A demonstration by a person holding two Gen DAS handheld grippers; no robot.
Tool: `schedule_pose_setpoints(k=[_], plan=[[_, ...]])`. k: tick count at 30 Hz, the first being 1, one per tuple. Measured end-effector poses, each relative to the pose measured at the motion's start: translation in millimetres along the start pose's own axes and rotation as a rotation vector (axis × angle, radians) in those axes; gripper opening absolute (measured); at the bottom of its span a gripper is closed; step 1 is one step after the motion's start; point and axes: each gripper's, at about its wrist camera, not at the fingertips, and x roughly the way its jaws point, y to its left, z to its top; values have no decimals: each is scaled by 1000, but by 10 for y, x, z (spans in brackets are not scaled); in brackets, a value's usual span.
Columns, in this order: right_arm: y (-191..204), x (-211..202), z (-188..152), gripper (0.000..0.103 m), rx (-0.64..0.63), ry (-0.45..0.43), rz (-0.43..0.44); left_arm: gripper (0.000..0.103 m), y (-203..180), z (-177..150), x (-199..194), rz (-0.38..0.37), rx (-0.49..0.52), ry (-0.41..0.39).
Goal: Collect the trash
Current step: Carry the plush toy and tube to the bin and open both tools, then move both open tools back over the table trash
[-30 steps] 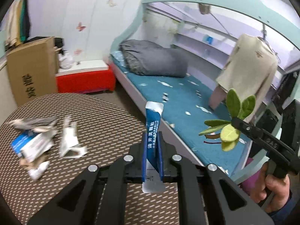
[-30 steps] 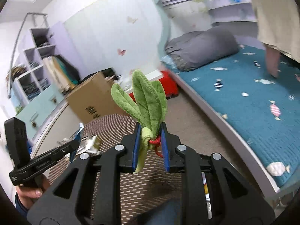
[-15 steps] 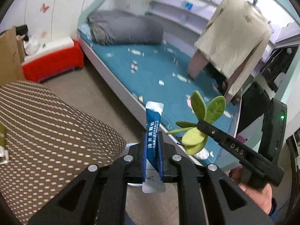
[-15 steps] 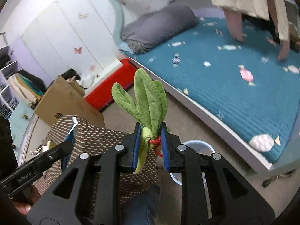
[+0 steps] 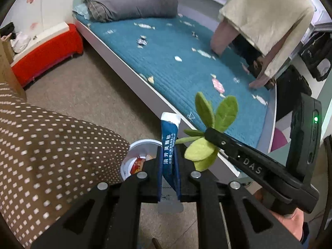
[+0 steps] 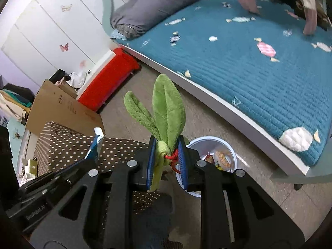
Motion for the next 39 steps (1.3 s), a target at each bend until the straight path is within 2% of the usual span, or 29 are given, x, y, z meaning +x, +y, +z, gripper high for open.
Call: schedule_pose_setpoints(k=[1,2,3,4,5,6,8,9,12,16,21,30,39], plan=[[-48,70,1,27,21,19,6,12,-1,17,52,3,9,21],[-97,121,3,32,40,34,13,21,-19,18,115,4,18,39],[-150,173,1,51,61,47,17,31,-23,29,154,4,19,47],[-202,221,-6,63,76,52,13,64,-16,35,171,7,17,47],[-245,257,-17,65,85,55,4,86,-4,42,179,24,12,40],[-275,278,-29,66,93,58,0,87,3,44,165,44,6,21],[-326,274,-50,78,114,48,-4,87,6,56,165,31,12,21],[-341,260,-55,88,121,41,-6,87,18,60,154,34,12,23],[-358,181,-81,97,140,22,-24,87,48,68,112,59,9,12],[-314,56,-106,97,130,2,-76,88,63,37,-59,77,13,-25],[-178,-173,-110,97,99,-34,-90,88,-36,-31,-316,97,55,-87],[374,-758,-102,97,-8,-125,-58,88,-59,-216,-1021,116,70,-223],[1043,-1159,-235,97,-115,-181,15,89,230,-496,-1838,162,28,-360]])
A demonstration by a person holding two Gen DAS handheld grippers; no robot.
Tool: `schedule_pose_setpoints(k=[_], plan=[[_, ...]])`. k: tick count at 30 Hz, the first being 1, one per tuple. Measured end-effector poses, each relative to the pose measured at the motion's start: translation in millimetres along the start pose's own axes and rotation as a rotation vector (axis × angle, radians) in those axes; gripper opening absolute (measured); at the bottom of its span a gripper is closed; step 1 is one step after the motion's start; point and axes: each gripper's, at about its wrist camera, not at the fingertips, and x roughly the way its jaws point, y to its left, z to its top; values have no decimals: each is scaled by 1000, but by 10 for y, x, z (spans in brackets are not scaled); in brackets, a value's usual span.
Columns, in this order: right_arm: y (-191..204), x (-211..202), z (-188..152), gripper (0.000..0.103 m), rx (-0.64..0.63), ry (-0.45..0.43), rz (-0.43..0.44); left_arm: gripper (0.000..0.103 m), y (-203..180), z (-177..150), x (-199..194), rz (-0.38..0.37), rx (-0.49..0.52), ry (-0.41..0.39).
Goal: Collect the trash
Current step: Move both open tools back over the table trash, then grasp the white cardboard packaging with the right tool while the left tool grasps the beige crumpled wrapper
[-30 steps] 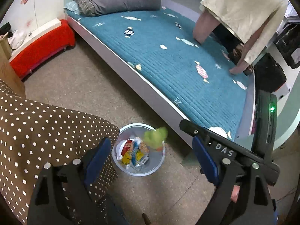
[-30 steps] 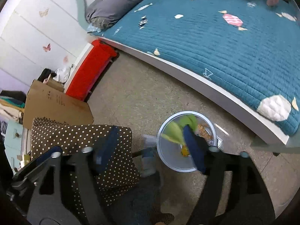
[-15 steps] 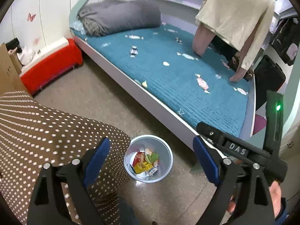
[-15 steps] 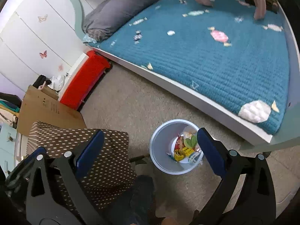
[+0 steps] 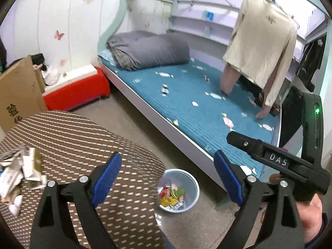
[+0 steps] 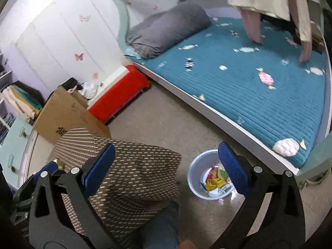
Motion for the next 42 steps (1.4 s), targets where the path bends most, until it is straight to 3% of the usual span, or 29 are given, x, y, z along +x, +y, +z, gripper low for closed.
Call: schedule_pose_setpoints(k=[12,23,32,37,42], plan=[[976,-78,-123,97,-150,0,106,90,745,-112,-801,121,-110,-143],[1881,231,-491,97,-300,92,216,90,1707,-494,-1251,238,-245,-168],[2371,637,-730,97,-384,175,249,90,2656,-692,-1327,333,-396,-138],[2581,927,-831,97,-425,222,243,90,2989,-615,-1130,350,-443,-85],[2747,1196,-965,97,-462,275,249,90,3287,-534,-873,318,-510,-39]])
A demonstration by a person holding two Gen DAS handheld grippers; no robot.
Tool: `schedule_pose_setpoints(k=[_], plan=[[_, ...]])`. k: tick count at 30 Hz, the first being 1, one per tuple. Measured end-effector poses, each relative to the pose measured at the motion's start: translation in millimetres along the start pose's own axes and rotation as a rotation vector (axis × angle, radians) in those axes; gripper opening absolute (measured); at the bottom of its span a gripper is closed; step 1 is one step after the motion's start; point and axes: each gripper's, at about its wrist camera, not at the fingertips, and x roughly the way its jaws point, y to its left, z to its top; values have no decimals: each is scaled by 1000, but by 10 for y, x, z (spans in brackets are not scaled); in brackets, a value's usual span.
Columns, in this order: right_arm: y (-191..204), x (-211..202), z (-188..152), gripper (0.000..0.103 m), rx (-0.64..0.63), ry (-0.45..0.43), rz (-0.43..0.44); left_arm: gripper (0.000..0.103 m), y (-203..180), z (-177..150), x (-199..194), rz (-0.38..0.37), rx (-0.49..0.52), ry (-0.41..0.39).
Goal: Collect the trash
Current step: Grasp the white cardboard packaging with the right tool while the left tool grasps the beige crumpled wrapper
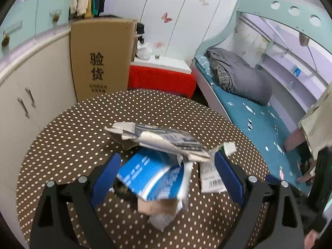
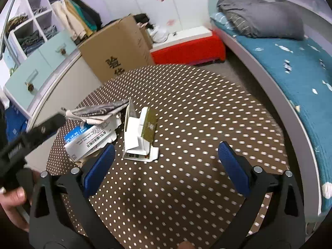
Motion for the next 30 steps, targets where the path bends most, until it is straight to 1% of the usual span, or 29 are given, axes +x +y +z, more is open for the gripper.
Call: schedule_pose_setpoints(k=[3,6,7,8,9,11,12,13,14,15,19,23,26,30], plan=[[54,145,9,97,-14,18,9,89,43,88,237,-9,-44,59],[91,243,27,97,-33,25,8,88,77,137,408,-15,-90,94],[115,277,42,97,-40,25,8,81,77,154,450,-22,-97,97],[127,307,56,97,-47,25,9,68,66,154,486,-25,-100,103],[165,360,87,97,-56,25,14,61,64,169,548,-25,-109,117],[204,428,107,97,-70,24,19,39,57,196,654,-28,-118,135],[228,465,114,94,-81,25,16,35,40,200,679,-24,-113,132],[259,513,118,78,-95,33,9,29,37,212,687,-26,-108,123],[275,546,117,65,-100,41,11,24,31,224,673,-29,-101,108],[285,563,115,43,-95,44,27,22,18,230,664,-33,-96,98],[258,437,63,42,-88,20,61,16,-5,247,519,-53,-59,49],[92,166,12,42,-50,-22,80,12,-106,213,259,-68,-12,-15],[-38,-14,-33,42,-26,-42,73,9,-206,159,30,-73,17,-65],[-223,-244,-132,42,14,-64,65,5,-348,76,-241,-76,53,-114]])
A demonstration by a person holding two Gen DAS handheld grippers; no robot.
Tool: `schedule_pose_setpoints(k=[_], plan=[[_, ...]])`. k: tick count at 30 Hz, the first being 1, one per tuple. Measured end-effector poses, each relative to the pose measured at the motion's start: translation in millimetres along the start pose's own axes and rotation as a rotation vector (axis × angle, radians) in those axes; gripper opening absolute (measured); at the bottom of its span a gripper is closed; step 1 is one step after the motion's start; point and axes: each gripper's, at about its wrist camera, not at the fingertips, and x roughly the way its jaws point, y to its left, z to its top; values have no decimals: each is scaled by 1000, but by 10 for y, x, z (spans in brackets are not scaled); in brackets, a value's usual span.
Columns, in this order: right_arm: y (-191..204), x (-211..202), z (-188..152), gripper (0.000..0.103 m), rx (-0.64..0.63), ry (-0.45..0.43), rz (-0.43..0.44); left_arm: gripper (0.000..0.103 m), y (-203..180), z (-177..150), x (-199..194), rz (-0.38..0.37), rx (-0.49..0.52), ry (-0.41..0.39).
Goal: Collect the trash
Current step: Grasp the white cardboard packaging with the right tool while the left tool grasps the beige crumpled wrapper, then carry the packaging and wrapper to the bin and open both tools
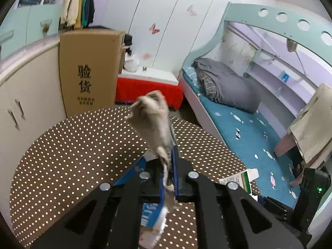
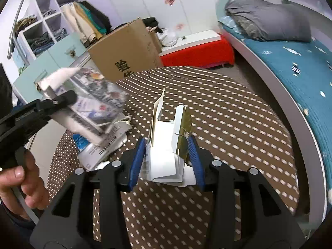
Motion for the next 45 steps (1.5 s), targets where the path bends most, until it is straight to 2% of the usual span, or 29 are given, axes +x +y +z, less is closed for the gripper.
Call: schedule_pose_setpoints(k=[5,11,24,32,36,45], plan=[[-169,-260,-104,42,26,-25,-13,5,-173,-96,-257,-7,36,-28],[-301,-554,-178,42,45,-66,-29,5,-371,-352,-460,-32,53,-18],[-640,-1237,-168,42,74,-181,-69,5,-1103,-614,-578,-129,153,-3],[-1092,-1675,-163,42,140,-259,-115,5,-1613,-640,-538,-197,222,6],[-1444,-1884,-201,42,194,-288,-161,5,-1941,-686,-478,-250,260,27],[-2084,-2097,-375,42,296,-293,-251,5,-2634,-851,-252,-343,345,80]])
